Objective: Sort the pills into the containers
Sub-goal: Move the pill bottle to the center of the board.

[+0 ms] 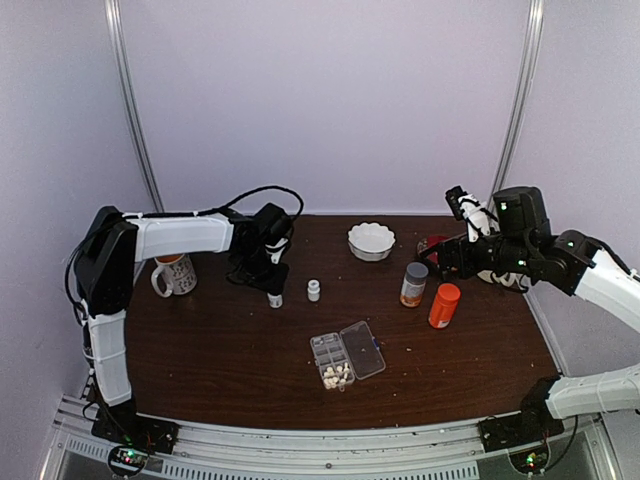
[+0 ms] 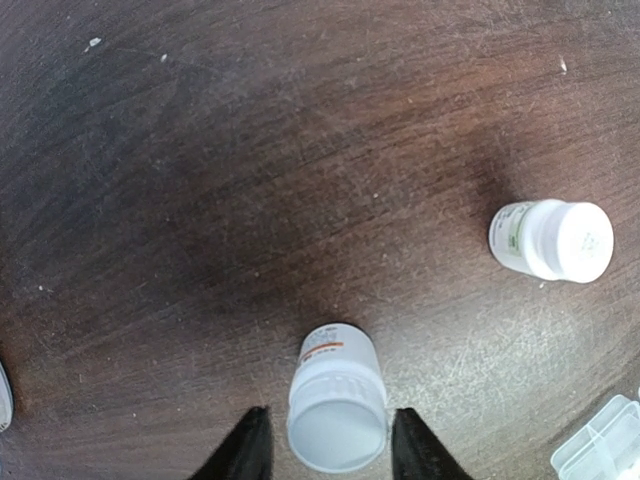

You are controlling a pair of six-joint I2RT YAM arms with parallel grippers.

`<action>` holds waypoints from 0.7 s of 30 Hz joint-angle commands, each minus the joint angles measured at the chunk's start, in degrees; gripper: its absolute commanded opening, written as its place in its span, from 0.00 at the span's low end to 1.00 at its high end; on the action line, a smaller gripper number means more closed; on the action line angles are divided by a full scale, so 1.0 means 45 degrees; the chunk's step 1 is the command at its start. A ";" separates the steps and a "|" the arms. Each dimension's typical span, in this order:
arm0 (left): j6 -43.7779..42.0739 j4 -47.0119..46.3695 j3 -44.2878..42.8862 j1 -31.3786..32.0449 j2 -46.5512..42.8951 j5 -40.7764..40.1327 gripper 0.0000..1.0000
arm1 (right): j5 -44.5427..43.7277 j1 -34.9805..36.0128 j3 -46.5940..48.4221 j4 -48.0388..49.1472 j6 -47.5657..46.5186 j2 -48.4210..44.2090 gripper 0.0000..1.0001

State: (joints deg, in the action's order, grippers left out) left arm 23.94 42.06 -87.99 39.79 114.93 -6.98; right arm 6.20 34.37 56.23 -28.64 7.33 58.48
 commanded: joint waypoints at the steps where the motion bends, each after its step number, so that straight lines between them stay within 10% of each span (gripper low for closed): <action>1: -0.0059 0.0035 -0.0535 -0.0131 0.0115 0.0073 0.37 | 0.0051 0.0077 -0.0075 -0.0069 0.0084 -0.0224 0.94; 21: -0.0540 0.0968 0.0438 0.0805 -0.1172 0.1780 0.27 | -0.0071 0.1398 0.0588 0.0435 0.1085 0.1231 0.89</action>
State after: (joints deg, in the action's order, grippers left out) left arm 21.02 45.60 -88.71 41.74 113.25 0.56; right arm 6.81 37.85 56.51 -28.67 10.41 61.98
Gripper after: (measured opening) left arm 0.288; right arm 0.896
